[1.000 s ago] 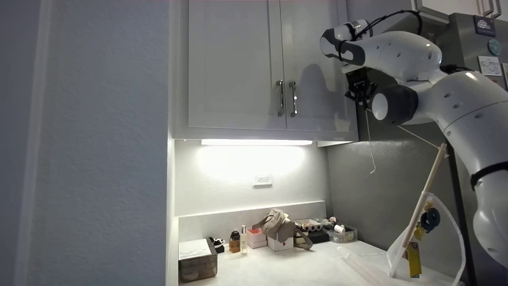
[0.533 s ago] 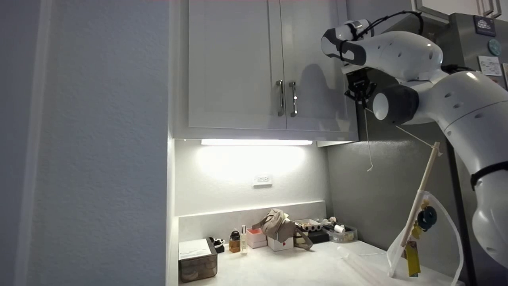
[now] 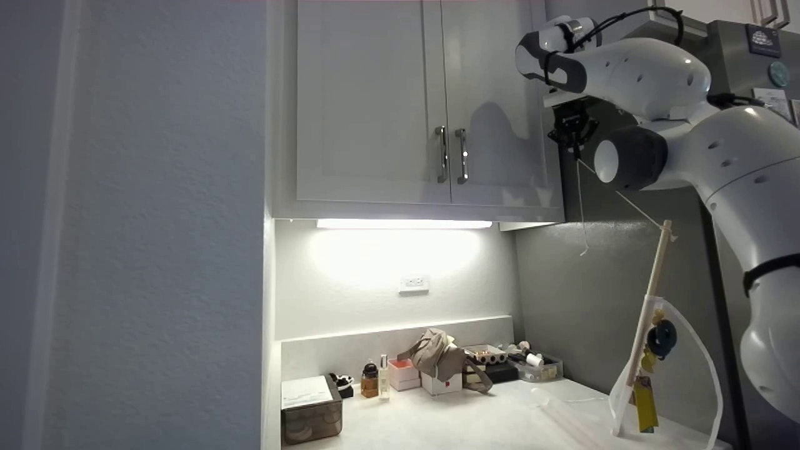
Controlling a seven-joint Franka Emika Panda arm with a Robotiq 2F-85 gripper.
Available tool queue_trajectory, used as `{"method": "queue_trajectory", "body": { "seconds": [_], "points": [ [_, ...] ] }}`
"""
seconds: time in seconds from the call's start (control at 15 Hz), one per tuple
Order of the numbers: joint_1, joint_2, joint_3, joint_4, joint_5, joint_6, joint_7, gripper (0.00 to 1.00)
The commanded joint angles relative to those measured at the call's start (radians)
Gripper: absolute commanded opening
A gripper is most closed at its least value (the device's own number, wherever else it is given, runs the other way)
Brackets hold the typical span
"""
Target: Take the bottle on the counter, put it in the kitchen cabinet and close it, then take the blind on the counter and hang it to the wall
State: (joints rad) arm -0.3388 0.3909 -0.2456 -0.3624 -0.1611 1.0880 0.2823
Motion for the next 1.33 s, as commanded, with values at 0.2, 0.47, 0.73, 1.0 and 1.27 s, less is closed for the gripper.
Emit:
{"method": "queue_trajectory", "body": {
  "seconds": [0.2, 0.47, 0.73, 1.0, 1.27],
  "points": [
    [-0.076, -0.082, 0.019, 0.001, 0.103, 0.036, 0.034, 0.0],
    [-0.116, -0.116, 0.02, 0.002, 0.166, 0.064, 0.047, 0.0],
    [-0.154, -0.132, 0.02, -0.005, 0.235, 0.119, 0.08, 0.0],
    [-0.191, -0.142, 0.019, -0.017, 0.283, 0.179, 0.099, 0.0],
    [-0.234, -0.15, 0.024, -0.028, 0.339, 0.247, 0.083, 0.0]
  ]
}}
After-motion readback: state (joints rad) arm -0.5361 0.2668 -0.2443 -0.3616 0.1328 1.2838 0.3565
